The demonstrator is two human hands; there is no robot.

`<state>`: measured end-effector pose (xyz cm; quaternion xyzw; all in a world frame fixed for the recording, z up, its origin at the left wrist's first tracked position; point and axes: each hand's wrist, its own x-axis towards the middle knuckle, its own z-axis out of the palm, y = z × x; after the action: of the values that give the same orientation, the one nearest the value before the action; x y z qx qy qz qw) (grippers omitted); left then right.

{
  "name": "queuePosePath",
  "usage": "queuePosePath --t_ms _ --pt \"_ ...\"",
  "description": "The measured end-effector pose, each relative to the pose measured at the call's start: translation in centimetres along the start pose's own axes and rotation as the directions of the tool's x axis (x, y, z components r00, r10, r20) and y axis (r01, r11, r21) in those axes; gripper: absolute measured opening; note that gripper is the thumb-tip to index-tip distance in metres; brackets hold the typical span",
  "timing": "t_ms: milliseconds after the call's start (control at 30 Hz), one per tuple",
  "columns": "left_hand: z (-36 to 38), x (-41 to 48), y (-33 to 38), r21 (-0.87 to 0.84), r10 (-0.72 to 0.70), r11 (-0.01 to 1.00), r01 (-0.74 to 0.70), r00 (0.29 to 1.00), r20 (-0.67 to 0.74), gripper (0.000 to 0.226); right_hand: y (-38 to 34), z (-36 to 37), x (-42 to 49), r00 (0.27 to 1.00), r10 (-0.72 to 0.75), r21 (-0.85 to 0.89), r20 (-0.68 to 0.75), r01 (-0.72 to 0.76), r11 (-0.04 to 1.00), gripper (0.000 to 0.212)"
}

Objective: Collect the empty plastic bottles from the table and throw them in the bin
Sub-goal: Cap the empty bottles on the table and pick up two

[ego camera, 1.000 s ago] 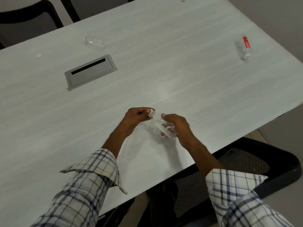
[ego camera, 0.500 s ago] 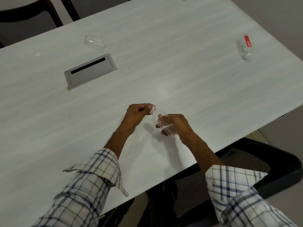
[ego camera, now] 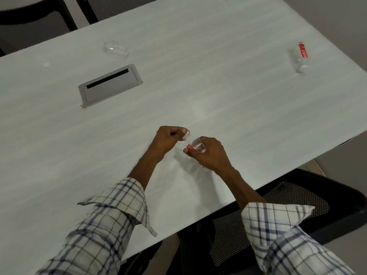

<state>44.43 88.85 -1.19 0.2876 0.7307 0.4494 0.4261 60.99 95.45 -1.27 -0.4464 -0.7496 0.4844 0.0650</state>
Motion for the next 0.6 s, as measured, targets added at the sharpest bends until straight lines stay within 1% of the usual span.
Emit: queuePosePath --t_ms 33,67,100,133,167,200,233,267,300,367,400,467,600 --pt "-0.1 -0.1 0.0 0.001 -0.007 1.000 0.007 1.000 0.003 0.030 -0.4 -0.2 0.1 0.995 0.067 0.164 0.080 -0.079 0.983 0.044" --pt "-0.2 -0.3 0.1 0.001 -0.013 1.000 0.013 1.000 0.002 0.031 -0.6 -0.5 0.1 0.972 0.140 0.304 0.187 -0.192 0.933 0.043" --pt "-0.2 -0.3 0.1 0.003 -0.018 1.000 0.018 1.000 -0.002 0.032 -0.7 -0.8 0.2 0.929 0.199 0.397 0.312 -0.317 0.861 0.044" --pt "-0.1 -0.5 0.1 0.000 -0.023 1.000 0.023 1.000 -0.004 0.032 -0.7 -1.1 0.3 0.877 0.222 0.446 0.427 -0.418 0.791 0.046" --pt "-0.1 -0.6 0.0 -0.007 -0.029 1.000 0.029 1.000 0.000 0.033 -0.4 -1.2 0.4 0.831 0.219 0.469 0.511 -0.483 0.739 0.047" --pt "-0.2 -0.7 0.0 -0.016 -0.040 0.999 0.040 0.999 0.007 0.033 -0.4 -1.2 0.4 0.798 0.204 0.483 0.568 -0.523 0.703 0.046" --pt "-0.3 -0.8 0.0 -0.022 -0.056 0.998 0.056 0.998 0.012 0.033 -0.3 -1.1 0.4 0.782 0.198 0.481 0.591 -0.539 0.691 0.044" --pt "-0.4 -1.0 -0.1 -0.015 -0.073 0.997 0.073 0.997 0.006 0.033 -0.5 -0.8 0.3 0.788 0.208 0.459 0.580 -0.527 0.716 0.044" --pt "-0.7 -1.2 -0.3 0.013 -0.077 0.997 0.077 0.997 -0.014 0.033 -0.8 -0.3 0.2 0.817 0.229 0.411 0.530 -0.483 0.773 0.044" --pt "-1.2 -1.7 -1.0 0.131 -0.024 0.991 0.034 0.996 -0.082 0.031 -1.2 0.7 0.0 0.896 0.254 0.294 0.365 -0.370 0.882 0.042" --pt "-1.5 -2.1 -1.4 0.187 0.014 0.982 0.009 0.993 -0.119 0.030 -1.1 1.2 0.0 0.923 0.246 0.260 0.295 -0.326 0.909 0.042" --pt "-2.1 -3.3 -2.4 0.278 0.052 0.960 0.007 0.977 -0.205 0.035 -0.9 2.2 -0.1 0.947 0.232 0.246 0.223 -0.285 0.926 0.045" --pt "-3.1 -6.0 -5.2 0.449 0.103 0.889 0.088 0.918 -0.383 0.060 -0.5 3.6 -1.0 0.966 0.214 0.238 0.148 -0.244 0.940 0.050"
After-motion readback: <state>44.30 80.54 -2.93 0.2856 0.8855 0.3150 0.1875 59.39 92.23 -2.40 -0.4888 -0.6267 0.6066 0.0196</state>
